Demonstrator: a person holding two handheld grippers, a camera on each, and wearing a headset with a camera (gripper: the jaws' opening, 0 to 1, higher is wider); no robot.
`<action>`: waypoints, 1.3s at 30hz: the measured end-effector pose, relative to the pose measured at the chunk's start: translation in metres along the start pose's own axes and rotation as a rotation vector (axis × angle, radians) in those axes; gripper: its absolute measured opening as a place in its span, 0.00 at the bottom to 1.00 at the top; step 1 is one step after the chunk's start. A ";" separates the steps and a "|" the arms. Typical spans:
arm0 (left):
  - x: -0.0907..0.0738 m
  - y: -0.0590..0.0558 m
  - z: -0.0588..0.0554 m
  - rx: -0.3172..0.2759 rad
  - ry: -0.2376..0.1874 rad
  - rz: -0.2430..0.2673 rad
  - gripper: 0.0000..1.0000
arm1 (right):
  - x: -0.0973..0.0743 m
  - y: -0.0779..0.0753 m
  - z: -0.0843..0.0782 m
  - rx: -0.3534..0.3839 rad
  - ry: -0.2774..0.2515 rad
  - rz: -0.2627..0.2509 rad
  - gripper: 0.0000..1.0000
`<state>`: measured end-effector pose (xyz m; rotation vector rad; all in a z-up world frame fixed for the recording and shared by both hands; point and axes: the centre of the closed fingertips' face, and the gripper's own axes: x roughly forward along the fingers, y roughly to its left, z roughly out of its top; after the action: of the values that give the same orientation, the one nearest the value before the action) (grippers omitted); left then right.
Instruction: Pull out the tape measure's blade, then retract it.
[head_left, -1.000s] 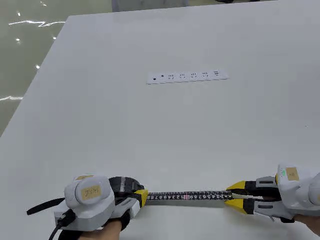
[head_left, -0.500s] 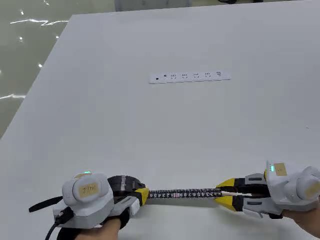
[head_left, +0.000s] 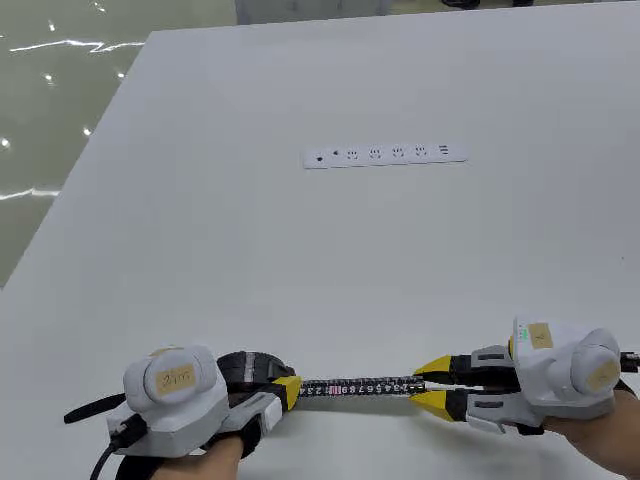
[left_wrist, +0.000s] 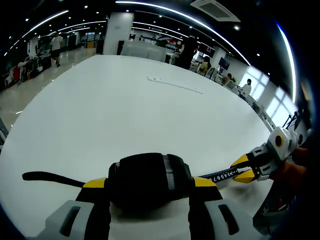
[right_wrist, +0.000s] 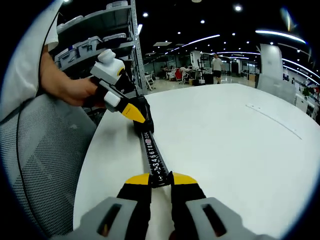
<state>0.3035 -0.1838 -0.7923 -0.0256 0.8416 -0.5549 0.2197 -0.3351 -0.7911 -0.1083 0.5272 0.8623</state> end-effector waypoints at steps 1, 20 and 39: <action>0.000 0.000 0.000 -0.001 0.001 -0.001 0.60 | 0.002 0.000 0.002 -0.001 -0.003 0.002 0.13; 0.001 0.000 0.001 -0.034 -0.001 -0.018 0.60 | 0.026 0.006 0.017 0.000 -0.031 0.035 0.12; -0.001 0.002 0.003 -0.077 -0.013 -0.037 0.60 | 0.047 0.010 0.026 0.008 -0.031 0.051 0.12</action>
<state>0.3060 -0.1823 -0.7905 -0.1150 0.8511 -0.5566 0.2476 -0.2879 -0.7903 -0.0744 0.5057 0.9099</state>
